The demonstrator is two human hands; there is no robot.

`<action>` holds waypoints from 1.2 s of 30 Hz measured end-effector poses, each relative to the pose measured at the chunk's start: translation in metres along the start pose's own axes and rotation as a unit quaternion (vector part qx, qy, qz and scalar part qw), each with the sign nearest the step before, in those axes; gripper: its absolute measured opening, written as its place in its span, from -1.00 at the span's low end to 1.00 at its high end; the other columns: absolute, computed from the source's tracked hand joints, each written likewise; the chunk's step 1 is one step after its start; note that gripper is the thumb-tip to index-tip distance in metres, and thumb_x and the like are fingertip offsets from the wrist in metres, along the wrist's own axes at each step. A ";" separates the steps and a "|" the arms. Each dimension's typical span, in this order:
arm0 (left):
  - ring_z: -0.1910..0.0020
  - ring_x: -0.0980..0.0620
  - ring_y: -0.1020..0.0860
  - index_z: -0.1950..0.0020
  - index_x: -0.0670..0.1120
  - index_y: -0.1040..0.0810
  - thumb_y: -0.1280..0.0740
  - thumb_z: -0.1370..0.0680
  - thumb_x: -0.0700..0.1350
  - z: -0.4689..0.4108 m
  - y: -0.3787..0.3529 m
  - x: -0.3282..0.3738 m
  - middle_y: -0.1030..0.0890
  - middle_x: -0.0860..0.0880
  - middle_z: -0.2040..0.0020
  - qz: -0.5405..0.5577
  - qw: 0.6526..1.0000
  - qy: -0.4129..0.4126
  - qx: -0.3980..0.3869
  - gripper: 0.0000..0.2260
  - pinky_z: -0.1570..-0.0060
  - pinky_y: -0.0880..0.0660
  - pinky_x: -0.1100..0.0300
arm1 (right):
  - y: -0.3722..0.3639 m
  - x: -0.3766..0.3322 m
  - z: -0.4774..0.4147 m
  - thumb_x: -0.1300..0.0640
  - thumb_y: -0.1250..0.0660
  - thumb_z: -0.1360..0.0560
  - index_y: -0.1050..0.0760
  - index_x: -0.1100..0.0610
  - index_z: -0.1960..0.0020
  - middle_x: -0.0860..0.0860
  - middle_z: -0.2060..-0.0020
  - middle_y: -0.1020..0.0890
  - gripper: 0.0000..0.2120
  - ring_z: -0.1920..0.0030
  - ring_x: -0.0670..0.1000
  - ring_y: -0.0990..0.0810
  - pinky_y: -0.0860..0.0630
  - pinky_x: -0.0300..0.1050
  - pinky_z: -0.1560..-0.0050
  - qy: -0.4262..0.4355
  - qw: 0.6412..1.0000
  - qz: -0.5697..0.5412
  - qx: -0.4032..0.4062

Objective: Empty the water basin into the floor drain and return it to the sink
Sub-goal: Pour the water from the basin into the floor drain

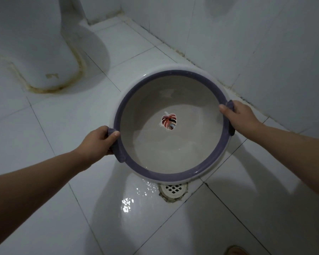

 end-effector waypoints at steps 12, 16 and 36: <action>0.09 -0.08 -0.61 0.06 -0.21 -0.46 -0.21 -0.58 -0.05 0.001 0.003 -0.003 -0.60 -0.21 0.05 -0.048 0.999 -0.015 -0.012 -0.79 0.22 -0.54 0.23 | 0.002 -0.003 0.005 0.27 -0.29 -0.44 -0.36 0.15 0.06 0.06 0.12 -0.46 -0.87 0.15 0.03 -0.41 -0.31 -0.42 0.37 -0.002 1.000 0.026 -0.011; 0.10 -0.09 -0.61 0.12 -0.18 -0.44 -0.22 -0.57 -0.05 0.000 0.005 -0.003 -0.60 -0.21 0.06 -0.064 0.998 -0.021 -0.011 -0.80 0.18 -0.56 0.17 | 0.004 -0.002 0.006 0.34 -0.25 -0.39 -0.37 0.17 0.09 0.08 0.18 -0.48 -0.86 0.20 0.05 -0.43 -0.31 -0.26 0.33 -0.003 0.999 0.031 -0.028; 0.14 -0.13 -0.61 0.28 -0.10 -0.36 -0.25 -0.55 -0.04 0.002 0.015 0.009 -0.54 -0.10 0.23 -0.105 0.993 -0.050 -0.012 -0.76 0.04 -0.59 -0.03 | 0.016 -0.011 0.012 0.37 -0.28 -0.36 -0.27 -0.05 0.31 -0.08 0.35 -0.41 -0.66 0.34 -0.15 -0.37 -0.26 -0.29 0.38 -0.001 0.997 0.054 -0.049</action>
Point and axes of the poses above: each hand's wrist, its own z-axis away from the middle knuckle, its own y-axis out of the back of the hand, x = y × z, the point moved 2 cm from there along -z, towards the middle knuckle
